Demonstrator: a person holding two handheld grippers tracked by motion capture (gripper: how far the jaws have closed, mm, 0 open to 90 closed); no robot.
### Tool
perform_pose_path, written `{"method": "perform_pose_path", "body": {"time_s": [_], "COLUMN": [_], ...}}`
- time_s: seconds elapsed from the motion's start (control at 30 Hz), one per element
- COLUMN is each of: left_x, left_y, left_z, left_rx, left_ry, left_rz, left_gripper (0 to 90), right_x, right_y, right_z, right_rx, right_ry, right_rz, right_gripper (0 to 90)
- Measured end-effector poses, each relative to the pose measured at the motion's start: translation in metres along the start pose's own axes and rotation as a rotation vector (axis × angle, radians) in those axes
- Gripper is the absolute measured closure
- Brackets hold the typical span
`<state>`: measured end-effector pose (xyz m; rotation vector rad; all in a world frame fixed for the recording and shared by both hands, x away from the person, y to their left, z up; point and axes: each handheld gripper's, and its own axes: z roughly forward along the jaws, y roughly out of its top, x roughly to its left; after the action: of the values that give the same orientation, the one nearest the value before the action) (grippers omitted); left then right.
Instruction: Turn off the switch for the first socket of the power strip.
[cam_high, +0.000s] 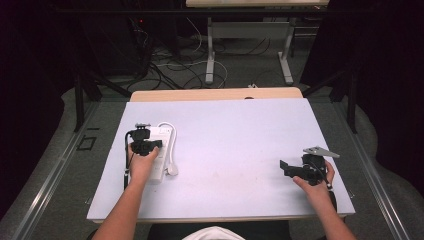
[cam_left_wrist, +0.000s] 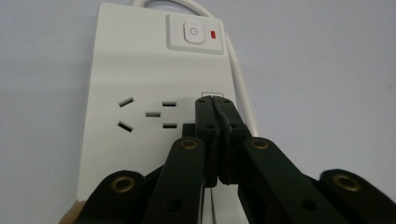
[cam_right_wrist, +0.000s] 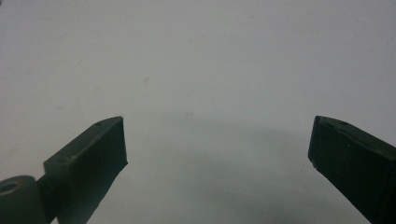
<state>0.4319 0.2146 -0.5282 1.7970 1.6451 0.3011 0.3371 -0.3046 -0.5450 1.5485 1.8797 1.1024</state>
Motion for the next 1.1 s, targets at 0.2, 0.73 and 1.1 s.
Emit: {"method": "perform_pose_path", "body": {"time_s": [0.2,0.73,1.1], "left_x": [0.0002,0.0007,0.0023], "left_y": [0.0004,-0.0012,-0.0023], "left_z": [-0.0011,0.0013,0.0016], "left_rx": [0.015,0.014,0.001], "left_ry": [-0.004,0.005,-0.007], "left_rz": [0.008,0.018,-0.002], "left_gripper": [90.0,90.0,90.0], "right_x": [-0.0001,-0.0002,-0.0005], "right_y": [0.0001,0.0002,0.0001], "right_z": [0.0000,-0.0001,-0.0001], "right_rx": [0.000,-0.001,-0.002], "right_ry": [0.001,0.002,0.002], "right_rz": [0.000,-0.002,-0.001], "right_gripper": [3.9,4.0,3.9]}}
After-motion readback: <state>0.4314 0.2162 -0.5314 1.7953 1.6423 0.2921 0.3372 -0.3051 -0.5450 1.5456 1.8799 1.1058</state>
